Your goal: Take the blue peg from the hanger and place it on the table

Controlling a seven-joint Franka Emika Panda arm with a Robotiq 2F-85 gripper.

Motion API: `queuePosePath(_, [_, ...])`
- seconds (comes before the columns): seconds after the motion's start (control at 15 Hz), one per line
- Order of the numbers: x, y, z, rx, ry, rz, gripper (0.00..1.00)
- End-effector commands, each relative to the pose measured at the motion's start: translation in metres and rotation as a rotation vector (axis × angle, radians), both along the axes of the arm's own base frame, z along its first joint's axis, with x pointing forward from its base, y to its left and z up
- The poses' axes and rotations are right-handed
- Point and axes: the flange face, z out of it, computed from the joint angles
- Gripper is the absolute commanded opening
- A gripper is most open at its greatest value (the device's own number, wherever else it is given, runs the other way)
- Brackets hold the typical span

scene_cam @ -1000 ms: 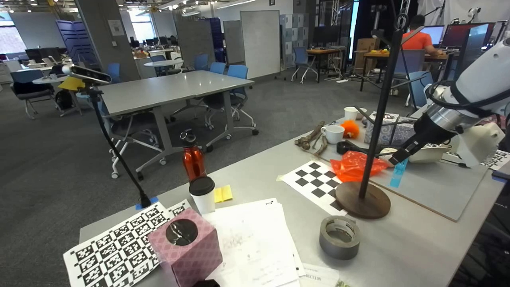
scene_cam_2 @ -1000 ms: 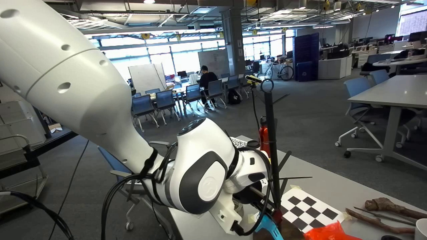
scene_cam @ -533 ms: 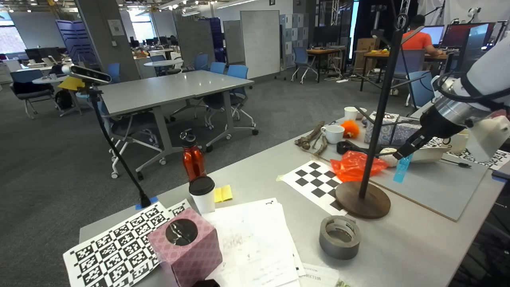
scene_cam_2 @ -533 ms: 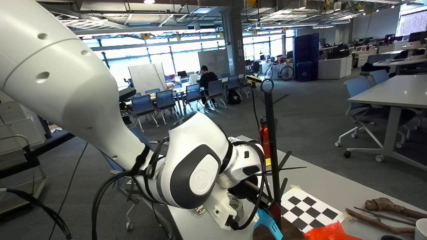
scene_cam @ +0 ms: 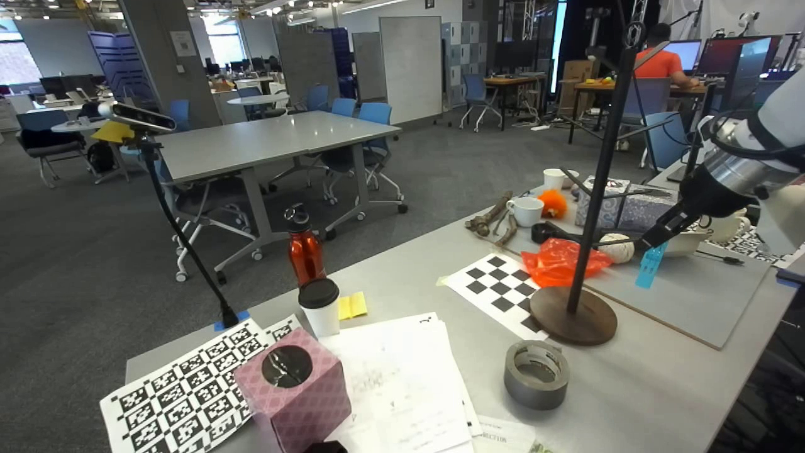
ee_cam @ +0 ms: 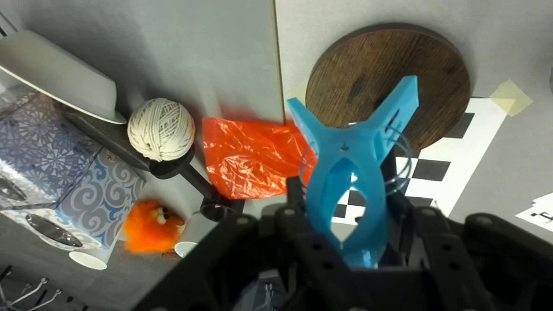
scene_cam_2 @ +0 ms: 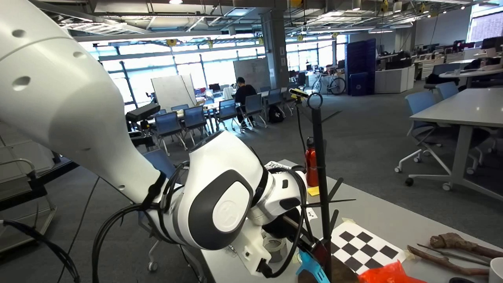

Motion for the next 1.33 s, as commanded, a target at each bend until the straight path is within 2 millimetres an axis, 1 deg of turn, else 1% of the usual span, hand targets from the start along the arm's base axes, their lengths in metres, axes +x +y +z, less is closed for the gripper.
queuePosePath(0.0, [-0.010, -0.007, 0.000, -0.007, 0.022, -0.046, 0.19])
queuePosePath(0.73, [-0.014, -0.054, -0.027, 0.015, 0.074, -0.194, 0.19])
queuePosePath(1.0, [-0.004, -0.069, -0.038, 0.017, 0.080, -0.229, 0.19])
queuePosePath(1.27, [0.014, -0.089, -0.051, 0.016, 0.081, -0.278, 0.19])
